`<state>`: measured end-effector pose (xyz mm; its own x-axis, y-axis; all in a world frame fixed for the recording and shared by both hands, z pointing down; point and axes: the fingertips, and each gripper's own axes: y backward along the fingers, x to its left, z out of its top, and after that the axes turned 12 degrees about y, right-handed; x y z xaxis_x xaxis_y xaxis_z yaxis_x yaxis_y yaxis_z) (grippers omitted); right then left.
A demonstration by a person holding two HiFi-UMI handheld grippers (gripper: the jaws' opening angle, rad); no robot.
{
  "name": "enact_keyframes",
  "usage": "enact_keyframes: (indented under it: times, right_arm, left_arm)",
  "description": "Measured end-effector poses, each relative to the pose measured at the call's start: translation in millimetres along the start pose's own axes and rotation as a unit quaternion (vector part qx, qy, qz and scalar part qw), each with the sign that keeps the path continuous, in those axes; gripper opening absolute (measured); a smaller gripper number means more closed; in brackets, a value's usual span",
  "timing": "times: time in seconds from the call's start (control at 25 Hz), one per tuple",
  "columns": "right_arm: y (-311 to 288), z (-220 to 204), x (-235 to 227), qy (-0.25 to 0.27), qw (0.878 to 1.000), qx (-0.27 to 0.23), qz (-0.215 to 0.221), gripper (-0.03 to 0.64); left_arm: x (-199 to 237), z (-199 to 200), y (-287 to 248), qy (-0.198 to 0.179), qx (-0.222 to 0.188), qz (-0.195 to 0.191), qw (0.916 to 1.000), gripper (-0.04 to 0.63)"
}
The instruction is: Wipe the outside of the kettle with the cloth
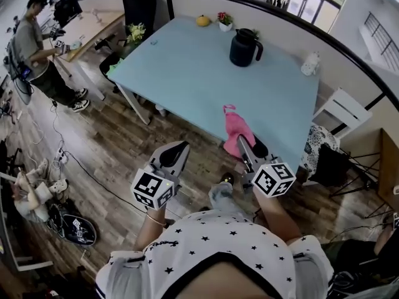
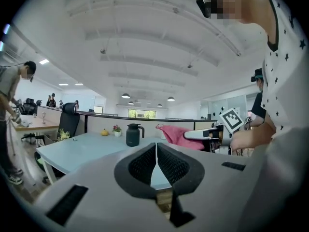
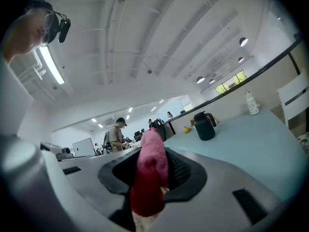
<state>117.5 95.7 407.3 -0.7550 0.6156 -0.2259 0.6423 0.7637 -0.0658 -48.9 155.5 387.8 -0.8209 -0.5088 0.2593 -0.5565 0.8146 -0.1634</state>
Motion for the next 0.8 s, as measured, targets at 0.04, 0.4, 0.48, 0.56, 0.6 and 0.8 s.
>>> enact_keyframes:
  times: [0.04,0.4,0.48,0.56,0.6,0.8]
  right_arm:
    - [-7,2,-5,0.0,1.0,-0.002,0.002,0.135]
    - [-58,25,-71,-0.01,1.0,-0.014,0.004,0.135]
    - [-69,30,-90,-0.015,1.0,-0.016,0.002,0.135]
    - [-86,34,-113,-0.018,1.0,-0.016,0.001,0.135]
    - [-93,36,-124,-0.018,1.0,-0.017,-0.001,0.135]
    - [-109,44,-166,-0.018,0.999,-0.021,-0.022,0.135]
  left_arm:
    - [5,3,-5,-0.002,0.0,0.005,1.0,0.034]
    - [29,29,-75,-0.009,0.001,0.017,0.9998,0.034]
    - [33,36,-97,-0.008,0.001,0.016,0.9998,0.034]
    - [40,42,-125,-0.01,0.003,0.014,0.9999,0.034]
    - [43,45,-137,-0.011,0.006,0.014,0.9998,0.034]
    - [49,52,-181,-0.015,0.022,0.008,0.9996,0.034]
